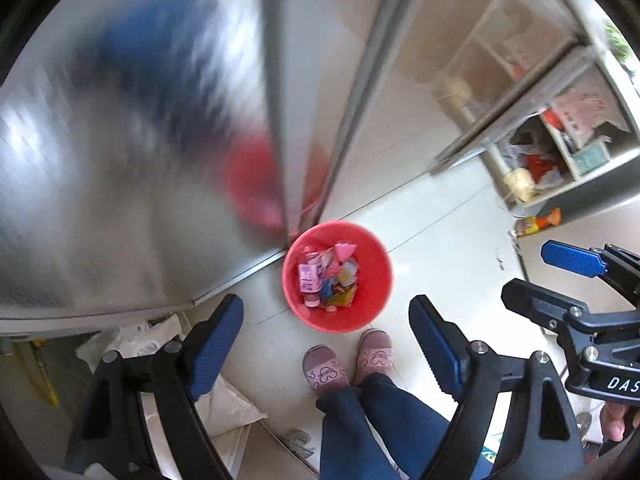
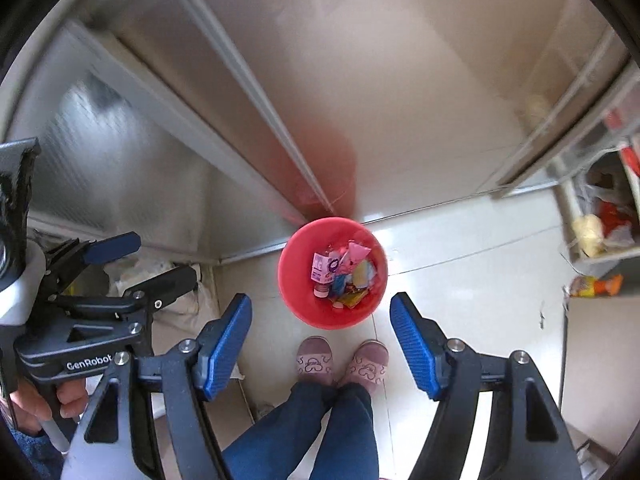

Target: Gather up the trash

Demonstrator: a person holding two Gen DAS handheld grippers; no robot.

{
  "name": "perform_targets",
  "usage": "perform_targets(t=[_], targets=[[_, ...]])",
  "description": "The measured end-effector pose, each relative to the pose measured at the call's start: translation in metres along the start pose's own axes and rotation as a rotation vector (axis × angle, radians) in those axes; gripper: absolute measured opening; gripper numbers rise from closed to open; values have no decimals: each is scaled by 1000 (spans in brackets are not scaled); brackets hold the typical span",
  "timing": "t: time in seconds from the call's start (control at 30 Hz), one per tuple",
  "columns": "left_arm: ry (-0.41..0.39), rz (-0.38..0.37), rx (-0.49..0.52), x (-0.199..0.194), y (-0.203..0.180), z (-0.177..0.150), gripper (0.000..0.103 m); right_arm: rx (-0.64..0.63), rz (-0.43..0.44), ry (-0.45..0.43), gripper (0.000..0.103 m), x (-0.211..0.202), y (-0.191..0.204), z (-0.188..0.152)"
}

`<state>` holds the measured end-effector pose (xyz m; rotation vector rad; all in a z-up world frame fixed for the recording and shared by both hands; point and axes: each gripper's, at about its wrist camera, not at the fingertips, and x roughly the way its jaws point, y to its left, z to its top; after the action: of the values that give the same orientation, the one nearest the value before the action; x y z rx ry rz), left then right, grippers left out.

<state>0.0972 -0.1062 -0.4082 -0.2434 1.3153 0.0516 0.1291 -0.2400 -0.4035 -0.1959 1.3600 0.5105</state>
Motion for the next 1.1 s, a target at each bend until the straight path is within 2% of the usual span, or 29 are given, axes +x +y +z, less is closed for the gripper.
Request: perform_targets(t=[0.23, 0.4, 0.57, 0.7, 0.87, 0.97, 1.0, 1.1], targets=[[-44, -46, 93, -84, -38, 6, 84, 47, -41, -98, 74, -92, 4, -9], [-141, -34, 146, -142, -60, 18, 84, 64, -76, -186, 80, -140, 8, -18], [-251, 1, 208, -204, -88, 20, 84, 86, -98, -292, 80, -186, 9, -20], [-330, 6, 207, -248, -100, 14, 84, 73, -118, -388, 90, -225, 15, -26], [-426, 27, 185, -306, -114, 0, 86, 63, -139, -472, 96, -267, 23, -38], [-516, 80, 161, -346, -122, -9, 88, 53, -150, -527, 99, -289, 26, -49], [-538, 106, 156, -356, -125, -12, 93, 49, -158, -545, 100, -292, 25, -52], [-571, 147, 156, -381, -129, -27, 95, 47, -171, -593, 100, -310, 26, -64]])
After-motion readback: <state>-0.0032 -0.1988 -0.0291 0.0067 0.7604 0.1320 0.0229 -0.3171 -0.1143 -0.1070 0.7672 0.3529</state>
